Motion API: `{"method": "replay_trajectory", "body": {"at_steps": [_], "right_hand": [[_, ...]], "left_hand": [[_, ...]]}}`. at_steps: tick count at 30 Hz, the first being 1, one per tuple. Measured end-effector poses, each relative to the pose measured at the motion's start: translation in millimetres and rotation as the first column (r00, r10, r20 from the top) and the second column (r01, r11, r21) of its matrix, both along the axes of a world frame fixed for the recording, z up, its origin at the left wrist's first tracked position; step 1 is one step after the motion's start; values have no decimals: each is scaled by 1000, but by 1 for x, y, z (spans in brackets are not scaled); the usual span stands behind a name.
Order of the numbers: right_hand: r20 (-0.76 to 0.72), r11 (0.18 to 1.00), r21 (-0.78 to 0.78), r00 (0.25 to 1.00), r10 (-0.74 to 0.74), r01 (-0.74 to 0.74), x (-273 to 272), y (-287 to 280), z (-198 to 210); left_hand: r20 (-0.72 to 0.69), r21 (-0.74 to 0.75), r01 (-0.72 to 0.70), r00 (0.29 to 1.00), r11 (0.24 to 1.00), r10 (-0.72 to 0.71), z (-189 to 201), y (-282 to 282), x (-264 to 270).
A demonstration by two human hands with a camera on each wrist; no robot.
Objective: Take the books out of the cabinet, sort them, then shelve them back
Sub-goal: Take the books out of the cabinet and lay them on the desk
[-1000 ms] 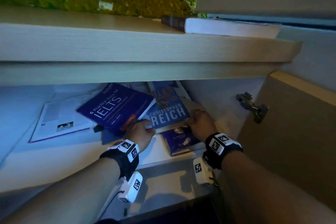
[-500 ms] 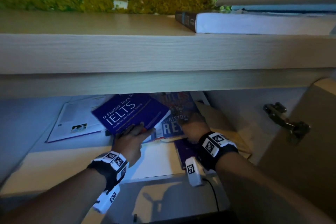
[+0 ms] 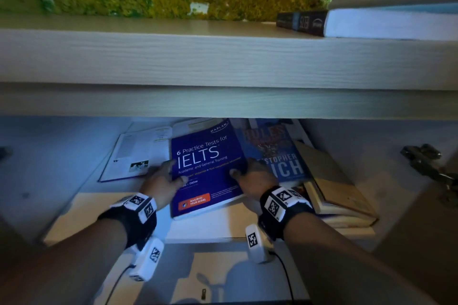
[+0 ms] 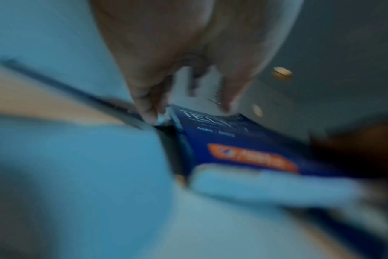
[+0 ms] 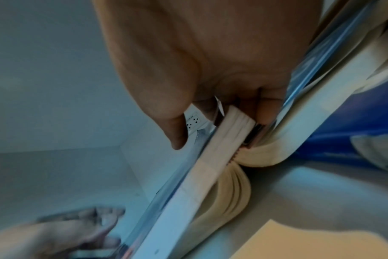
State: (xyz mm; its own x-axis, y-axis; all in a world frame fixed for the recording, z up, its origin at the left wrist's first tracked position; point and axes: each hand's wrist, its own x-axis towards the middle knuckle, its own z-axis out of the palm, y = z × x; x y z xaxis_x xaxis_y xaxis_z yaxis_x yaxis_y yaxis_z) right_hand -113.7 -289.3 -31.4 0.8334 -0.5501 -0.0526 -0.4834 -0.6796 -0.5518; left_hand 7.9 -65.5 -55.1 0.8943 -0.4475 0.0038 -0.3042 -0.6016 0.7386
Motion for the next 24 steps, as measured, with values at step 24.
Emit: {"method": "replay_trajectory", "body": {"at_steps": [24], "right_hand": [[-72,472,865,973,-218,170,-155,70,130]], "left_hand": [[-764,-223,-161,641,961,-70,168,59,-130]]}}
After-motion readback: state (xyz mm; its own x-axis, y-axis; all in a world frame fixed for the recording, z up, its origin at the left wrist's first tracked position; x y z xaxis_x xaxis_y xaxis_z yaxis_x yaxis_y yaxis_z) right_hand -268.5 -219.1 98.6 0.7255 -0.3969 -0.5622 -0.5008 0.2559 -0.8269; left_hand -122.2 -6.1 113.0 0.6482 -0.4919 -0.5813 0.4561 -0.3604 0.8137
